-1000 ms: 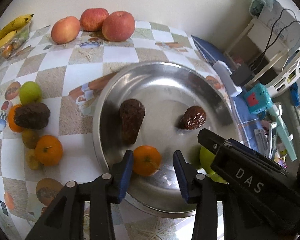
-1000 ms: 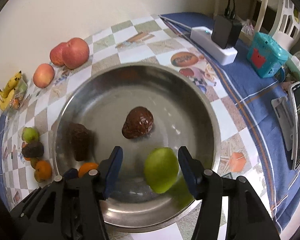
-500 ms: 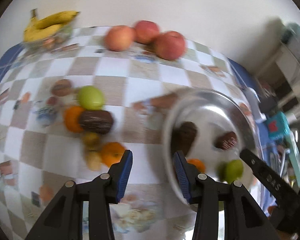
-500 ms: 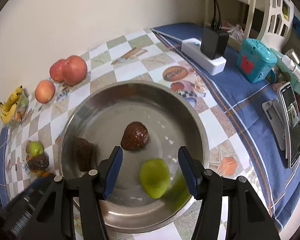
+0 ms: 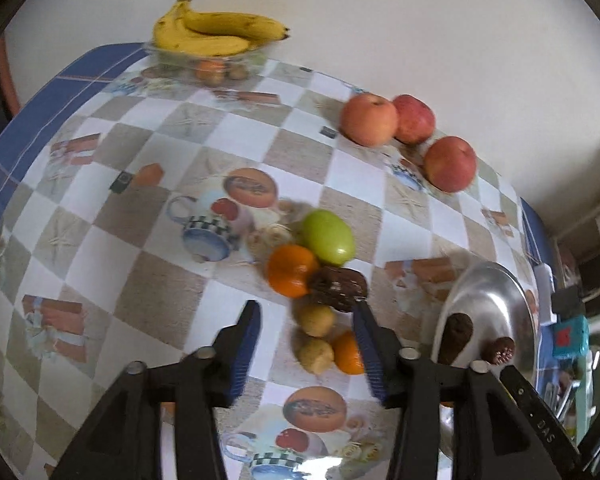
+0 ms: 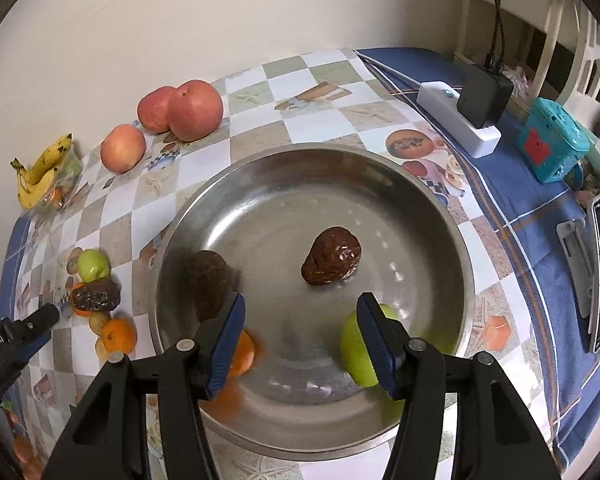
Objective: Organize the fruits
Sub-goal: 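Withdraw both open tools from the bowl back toward the fruit row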
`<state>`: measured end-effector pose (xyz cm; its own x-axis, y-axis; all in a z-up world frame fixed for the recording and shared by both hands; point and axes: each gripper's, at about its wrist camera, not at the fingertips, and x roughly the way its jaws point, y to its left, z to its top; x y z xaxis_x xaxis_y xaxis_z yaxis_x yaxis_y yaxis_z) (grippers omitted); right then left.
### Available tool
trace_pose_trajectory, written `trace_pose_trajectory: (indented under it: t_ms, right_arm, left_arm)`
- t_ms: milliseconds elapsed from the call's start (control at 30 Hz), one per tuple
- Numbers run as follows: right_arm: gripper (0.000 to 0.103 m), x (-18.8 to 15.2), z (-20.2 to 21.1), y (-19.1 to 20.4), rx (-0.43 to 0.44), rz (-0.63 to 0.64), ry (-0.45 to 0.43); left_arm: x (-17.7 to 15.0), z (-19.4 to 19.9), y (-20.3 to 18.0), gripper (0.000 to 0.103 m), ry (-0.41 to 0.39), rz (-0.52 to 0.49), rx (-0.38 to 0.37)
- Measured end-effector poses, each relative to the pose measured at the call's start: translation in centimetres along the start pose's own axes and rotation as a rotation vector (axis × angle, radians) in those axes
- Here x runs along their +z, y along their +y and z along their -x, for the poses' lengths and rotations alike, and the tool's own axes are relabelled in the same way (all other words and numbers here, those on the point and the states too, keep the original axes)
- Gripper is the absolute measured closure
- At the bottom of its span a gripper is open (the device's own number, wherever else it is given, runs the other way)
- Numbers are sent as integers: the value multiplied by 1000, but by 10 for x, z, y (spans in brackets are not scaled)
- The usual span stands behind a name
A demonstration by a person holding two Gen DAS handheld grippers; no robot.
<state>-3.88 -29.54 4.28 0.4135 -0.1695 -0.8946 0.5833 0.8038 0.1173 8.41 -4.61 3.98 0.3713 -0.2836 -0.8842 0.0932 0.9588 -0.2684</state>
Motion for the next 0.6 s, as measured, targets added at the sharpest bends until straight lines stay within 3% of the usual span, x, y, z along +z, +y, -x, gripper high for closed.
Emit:
trace_pose_trajectory:
  t_ms: [200, 267, 300, 333, 400, 467, 600]
  right_arm:
    - [41, 0, -3, 1, -12, 13, 9]
    - [41, -1, -4, 1, -13, 15, 12]
    - [38, -1, -4, 1, -14, 16, 11]
    - [24, -1, -4, 1, -19, 16, 9]
    - [2, -2, -5, 1, -59, 15, -7]
    - [1, -2, -4, 2, -81, 23, -26]
    - [1, -3, -5, 4, -78, 35, -43]
  left_arm:
    - [-3, -8, 0, 35, 34, -6, 24]
    - [-5, -10, -1, 24, 46, -8, 37]
    - [-6, -12, 0, 12, 52, -6, 51]
    - [-7, -13, 1, 0, 53, -4, 65]
    - [-9, -13, 2, 0, 35, -13, 106]
    - [-8, -13, 3, 0, 19, -24, 150]
    - [-7, -12, 6, 0, 11, -25, 146]
